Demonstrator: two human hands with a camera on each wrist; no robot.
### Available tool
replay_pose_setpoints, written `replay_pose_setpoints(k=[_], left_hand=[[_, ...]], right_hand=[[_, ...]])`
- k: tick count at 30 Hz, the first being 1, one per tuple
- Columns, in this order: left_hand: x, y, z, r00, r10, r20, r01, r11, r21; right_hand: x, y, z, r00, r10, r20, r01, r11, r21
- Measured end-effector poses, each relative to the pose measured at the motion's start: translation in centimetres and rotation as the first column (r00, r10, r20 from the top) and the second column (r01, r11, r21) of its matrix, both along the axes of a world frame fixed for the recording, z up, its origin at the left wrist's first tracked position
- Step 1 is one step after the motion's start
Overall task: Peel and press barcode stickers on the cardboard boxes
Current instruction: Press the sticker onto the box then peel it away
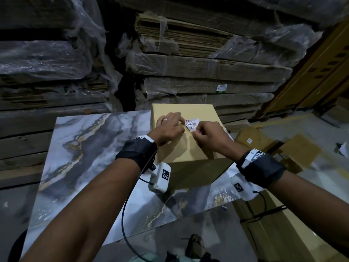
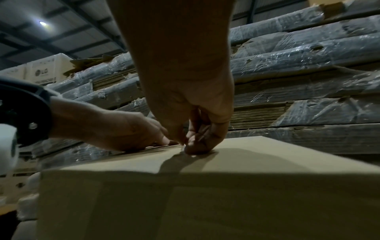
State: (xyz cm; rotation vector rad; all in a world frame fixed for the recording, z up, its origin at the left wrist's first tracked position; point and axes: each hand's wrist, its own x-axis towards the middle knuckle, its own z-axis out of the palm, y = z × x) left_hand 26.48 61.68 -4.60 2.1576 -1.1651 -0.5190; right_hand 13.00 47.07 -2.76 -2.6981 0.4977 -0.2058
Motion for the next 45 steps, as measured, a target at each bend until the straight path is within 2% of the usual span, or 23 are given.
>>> replay_pose_setpoints(k=[8,16,21,35,45], left_hand=[[0.2,-0.3,-0.4,0.998,-0.012,0.056,0.009,0.999,0.052],[0.4,-0.2,-1.0,0.995,-0.007,0.095,0.002,0.999,0.049],[0.5,-0.6,-1.2,0.992,-0.008,0.123,0.0,0.998,0.058],[0.7,-0.7,-1.6,0.99,-0.016,0.141,0.003,0.996,0.086],[0.7,-0.6,-1.7,0.986,-0.029,0.166,0.012,0.995,0.102]], right_hand=[[-0.6,-2.0,1.4,1.0,0.012,-0.015,-0.009,0.989,0.15],[-0.7,-2.8,0.5,0.999,0.043,0.023,-0.046,0.989,0.138],[-0.8,-3.0,-0.6,0.994,0.054,0.093,-0.061,0.996,0.071],[0.0,-3.7,-1.7,0.99,0.073,0.12,-0.072,0.997,-0.018],[0.1,-3.3,-1.8,0.969,0.162,0.187,-0.141,0.982,-0.122]])
